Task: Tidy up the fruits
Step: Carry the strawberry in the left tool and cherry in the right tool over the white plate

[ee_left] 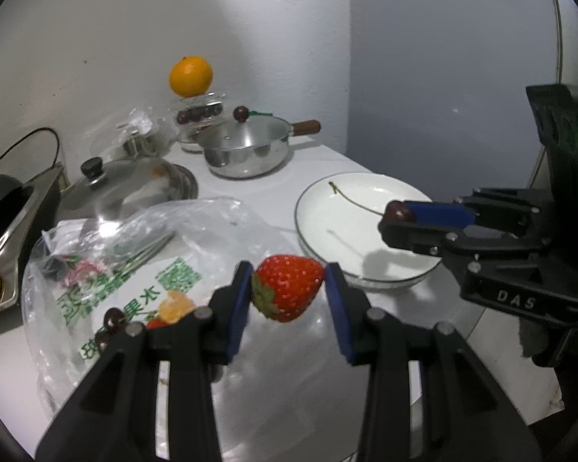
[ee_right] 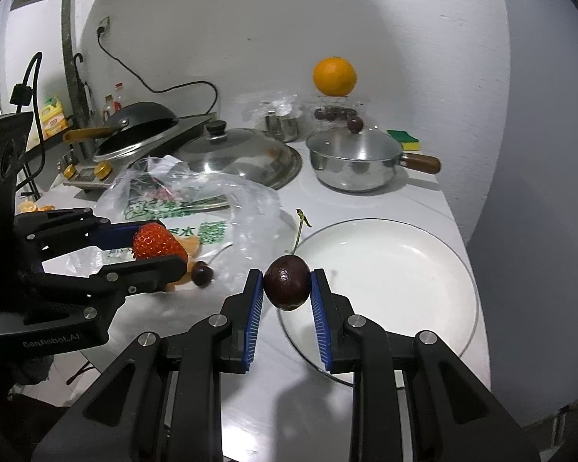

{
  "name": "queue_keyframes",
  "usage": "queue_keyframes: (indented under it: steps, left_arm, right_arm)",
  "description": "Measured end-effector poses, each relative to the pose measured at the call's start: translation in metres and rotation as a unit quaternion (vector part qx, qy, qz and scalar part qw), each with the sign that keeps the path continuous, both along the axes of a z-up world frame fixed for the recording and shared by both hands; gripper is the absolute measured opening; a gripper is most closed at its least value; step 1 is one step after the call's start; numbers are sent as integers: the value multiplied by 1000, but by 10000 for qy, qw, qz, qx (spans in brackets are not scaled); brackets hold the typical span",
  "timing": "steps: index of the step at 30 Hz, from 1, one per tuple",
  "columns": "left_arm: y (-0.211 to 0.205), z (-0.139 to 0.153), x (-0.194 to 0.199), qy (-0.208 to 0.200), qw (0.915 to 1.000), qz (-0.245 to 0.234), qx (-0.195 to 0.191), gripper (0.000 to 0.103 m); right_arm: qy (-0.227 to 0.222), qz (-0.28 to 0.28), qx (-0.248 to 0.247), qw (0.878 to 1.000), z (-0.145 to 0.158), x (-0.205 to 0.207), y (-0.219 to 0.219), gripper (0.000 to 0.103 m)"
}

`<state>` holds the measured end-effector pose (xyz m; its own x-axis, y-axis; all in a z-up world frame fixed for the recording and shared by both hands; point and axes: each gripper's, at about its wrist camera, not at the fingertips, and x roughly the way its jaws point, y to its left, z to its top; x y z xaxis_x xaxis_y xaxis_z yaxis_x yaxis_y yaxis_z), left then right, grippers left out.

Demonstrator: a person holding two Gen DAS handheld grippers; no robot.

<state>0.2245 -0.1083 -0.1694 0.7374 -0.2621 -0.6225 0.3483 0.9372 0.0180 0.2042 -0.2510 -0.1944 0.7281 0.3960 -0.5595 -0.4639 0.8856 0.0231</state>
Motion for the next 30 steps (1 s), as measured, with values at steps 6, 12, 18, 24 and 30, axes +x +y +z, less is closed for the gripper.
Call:
queue_keyframes:
  steps: [6,12,18,24,30]
  left_arm:
    - [-18,-2,8,44,9999,-110,19,39]
    - [-35,-5,17,115,9998,-164,30,39]
    - [-53,-11,29,214,9995,-208,35,39]
    - [-68,-19,41,345,9991,-213,139,39]
    - [-84,-28,51,464,9983,-323,144,39]
  right_arm:
    - [27,-123,51,9999,-2,3,-20,27]
    - [92,-236,95,9996,-7,7,-39,27]
    - [177,-314,116,9993,-14,13,-56,27]
    - [292,-366,104,9988,-24,20,-66,27]
    - [429,-428,61,9981,-32,25,-75,27]
